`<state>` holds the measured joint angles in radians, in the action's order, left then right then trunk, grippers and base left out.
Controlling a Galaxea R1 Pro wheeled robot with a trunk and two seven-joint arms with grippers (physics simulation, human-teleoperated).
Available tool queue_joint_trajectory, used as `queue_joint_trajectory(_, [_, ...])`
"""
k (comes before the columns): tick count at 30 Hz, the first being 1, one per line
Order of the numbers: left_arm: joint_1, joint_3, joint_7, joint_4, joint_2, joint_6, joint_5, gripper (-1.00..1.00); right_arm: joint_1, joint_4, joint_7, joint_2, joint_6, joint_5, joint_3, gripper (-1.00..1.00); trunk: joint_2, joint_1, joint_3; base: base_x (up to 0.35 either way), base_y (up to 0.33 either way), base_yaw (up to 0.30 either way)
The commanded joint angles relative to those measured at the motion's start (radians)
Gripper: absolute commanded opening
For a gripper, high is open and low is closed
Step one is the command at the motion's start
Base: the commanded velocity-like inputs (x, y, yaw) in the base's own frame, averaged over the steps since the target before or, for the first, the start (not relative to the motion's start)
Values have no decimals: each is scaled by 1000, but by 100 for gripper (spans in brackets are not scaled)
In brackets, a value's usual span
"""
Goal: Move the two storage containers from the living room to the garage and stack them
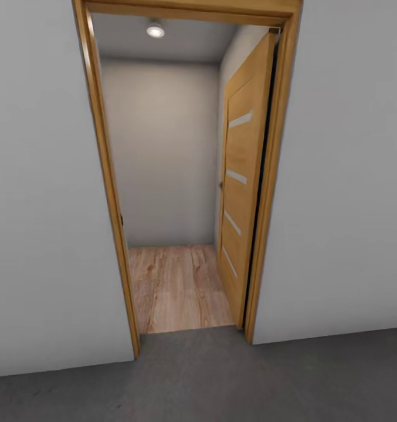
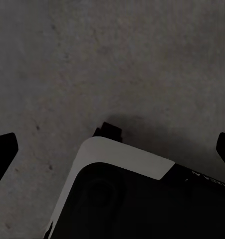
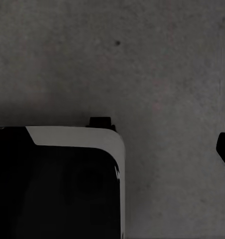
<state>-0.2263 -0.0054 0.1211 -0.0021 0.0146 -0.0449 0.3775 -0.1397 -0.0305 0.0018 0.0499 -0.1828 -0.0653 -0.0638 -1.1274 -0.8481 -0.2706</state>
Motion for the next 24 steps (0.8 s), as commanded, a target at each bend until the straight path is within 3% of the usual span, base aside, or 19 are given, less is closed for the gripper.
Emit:
queue_joint_trajectory(1, [-1,-1,2,1,0,-3,4,100,-1,-3,0,0,-7,-7,-7,100,-1,-1,-1,322,-3,153])
queue_joint_trajectory(13, [-1,-1,2,1,0,-3,5,100,-1,-3,0,1,-10,-7,-7,100,-1,-1,-1,322,0,236])
queue_joint_trajectory(24, [-1,-2,2,1,-1,-3,4,100,-1,-3,0,2,-14,-7,-7,100,-1,-1,-1,322,0,42])
